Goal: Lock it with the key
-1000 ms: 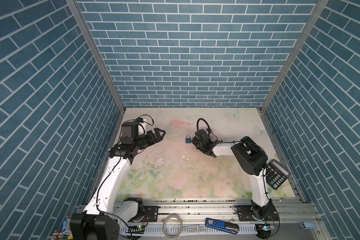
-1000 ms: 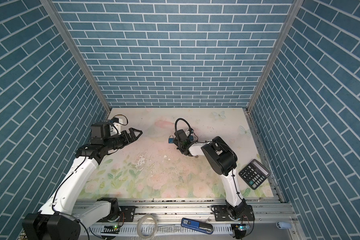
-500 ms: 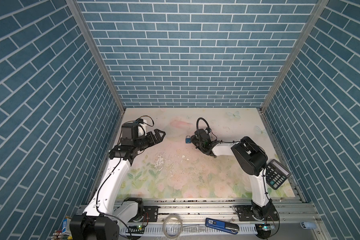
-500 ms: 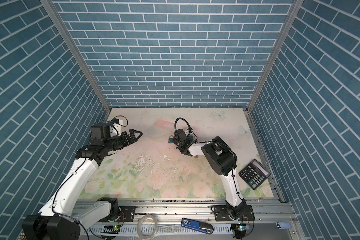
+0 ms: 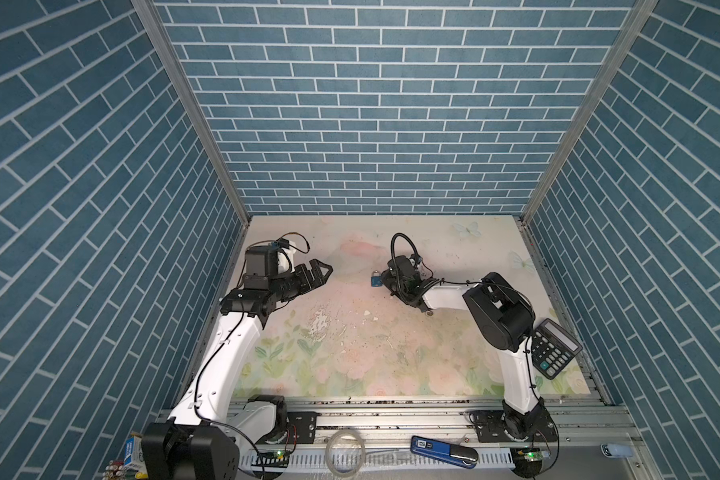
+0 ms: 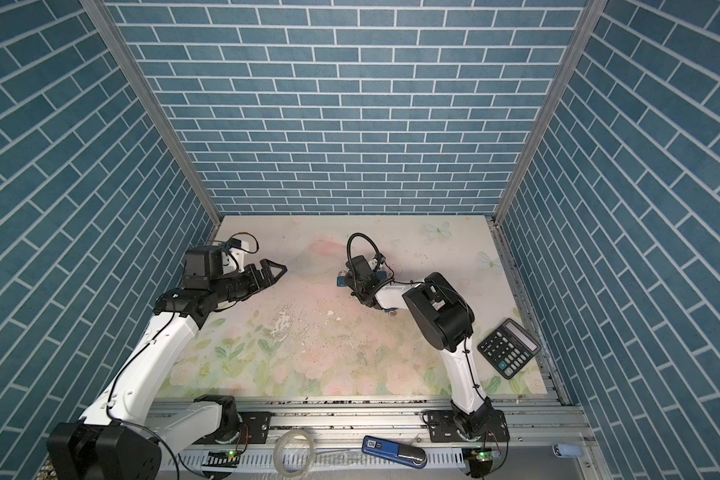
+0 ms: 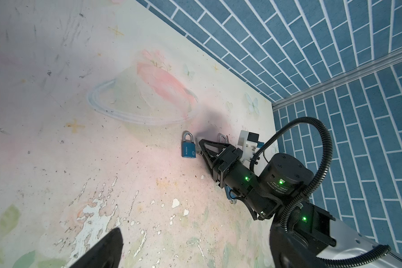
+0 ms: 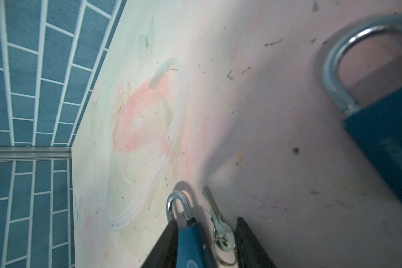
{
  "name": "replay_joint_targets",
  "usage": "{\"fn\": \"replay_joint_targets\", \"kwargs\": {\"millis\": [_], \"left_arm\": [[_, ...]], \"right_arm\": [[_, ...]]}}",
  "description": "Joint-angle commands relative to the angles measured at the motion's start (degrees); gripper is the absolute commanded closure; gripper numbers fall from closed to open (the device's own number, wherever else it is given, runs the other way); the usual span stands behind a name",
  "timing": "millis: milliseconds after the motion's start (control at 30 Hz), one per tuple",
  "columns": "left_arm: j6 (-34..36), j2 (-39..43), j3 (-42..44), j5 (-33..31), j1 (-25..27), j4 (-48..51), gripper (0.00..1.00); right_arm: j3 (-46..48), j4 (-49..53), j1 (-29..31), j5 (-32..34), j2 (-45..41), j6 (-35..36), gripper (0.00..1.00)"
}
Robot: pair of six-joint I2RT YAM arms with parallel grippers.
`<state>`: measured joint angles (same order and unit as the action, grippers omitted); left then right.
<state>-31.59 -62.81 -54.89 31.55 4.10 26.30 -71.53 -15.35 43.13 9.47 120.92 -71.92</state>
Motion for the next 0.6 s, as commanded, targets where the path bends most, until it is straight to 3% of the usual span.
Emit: {"fn": "replay_joint_targets", "kwargs": {"millis": [0,500,567], "left_arm": [[1.53,-1.43,-2.04,2.13,-0.32,2.0,0.0],[5.93,-4.61,-4.98,3.15,0.78,7.71,0.0],[6.4,-5.5,-6.4,0.72,2.23,10.31,0.0]], "right_arm": [[-0.68,6.47,0.28,1.85,-2.19,3.04,0.58],[-2.11,25.09,-0.37,6.99,-17.05,12.93,0.52],[-0.56,27.88,-0.84,7.34,-20.56,14.56,0.5]]}}
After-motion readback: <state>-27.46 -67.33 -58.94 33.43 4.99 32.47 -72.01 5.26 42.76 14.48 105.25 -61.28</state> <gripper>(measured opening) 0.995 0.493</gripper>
